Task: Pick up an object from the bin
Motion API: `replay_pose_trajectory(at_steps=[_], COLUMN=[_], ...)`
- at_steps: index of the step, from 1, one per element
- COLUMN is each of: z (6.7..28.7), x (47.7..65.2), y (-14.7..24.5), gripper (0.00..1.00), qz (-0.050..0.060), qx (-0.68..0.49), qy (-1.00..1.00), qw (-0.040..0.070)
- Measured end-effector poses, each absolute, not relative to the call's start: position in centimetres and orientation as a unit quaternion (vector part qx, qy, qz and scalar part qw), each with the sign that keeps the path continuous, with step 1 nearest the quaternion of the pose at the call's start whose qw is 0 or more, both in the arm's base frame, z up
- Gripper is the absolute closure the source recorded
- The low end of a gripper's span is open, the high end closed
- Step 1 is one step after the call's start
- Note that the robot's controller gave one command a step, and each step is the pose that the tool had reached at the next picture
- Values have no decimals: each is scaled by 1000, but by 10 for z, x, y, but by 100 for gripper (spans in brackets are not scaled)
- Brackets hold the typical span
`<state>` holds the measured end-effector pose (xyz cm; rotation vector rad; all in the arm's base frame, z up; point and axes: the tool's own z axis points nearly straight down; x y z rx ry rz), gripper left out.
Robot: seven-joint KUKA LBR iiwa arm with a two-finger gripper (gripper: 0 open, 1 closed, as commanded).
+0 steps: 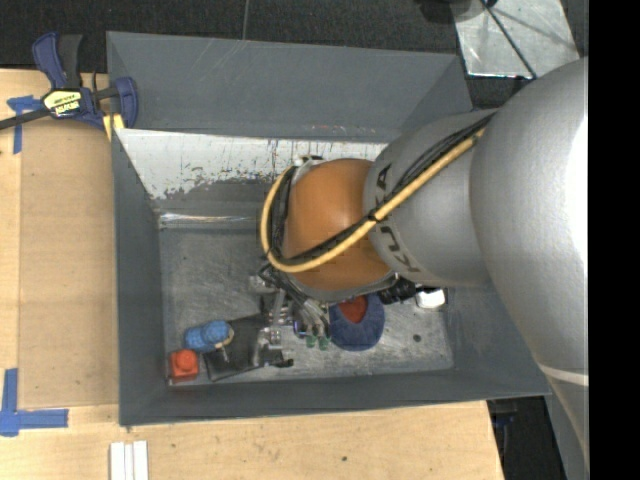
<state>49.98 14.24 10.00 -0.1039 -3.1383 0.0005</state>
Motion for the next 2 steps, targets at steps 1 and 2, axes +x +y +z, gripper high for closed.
replay_pose_trajectory(at_steps=[1,2], z=[73,75], x=[499,500], y=[142,143], gripper=[0,0], qz=[-1,-1], qx=[-9,-10], qy=[-1000,-1000], qw=[-2,-2])
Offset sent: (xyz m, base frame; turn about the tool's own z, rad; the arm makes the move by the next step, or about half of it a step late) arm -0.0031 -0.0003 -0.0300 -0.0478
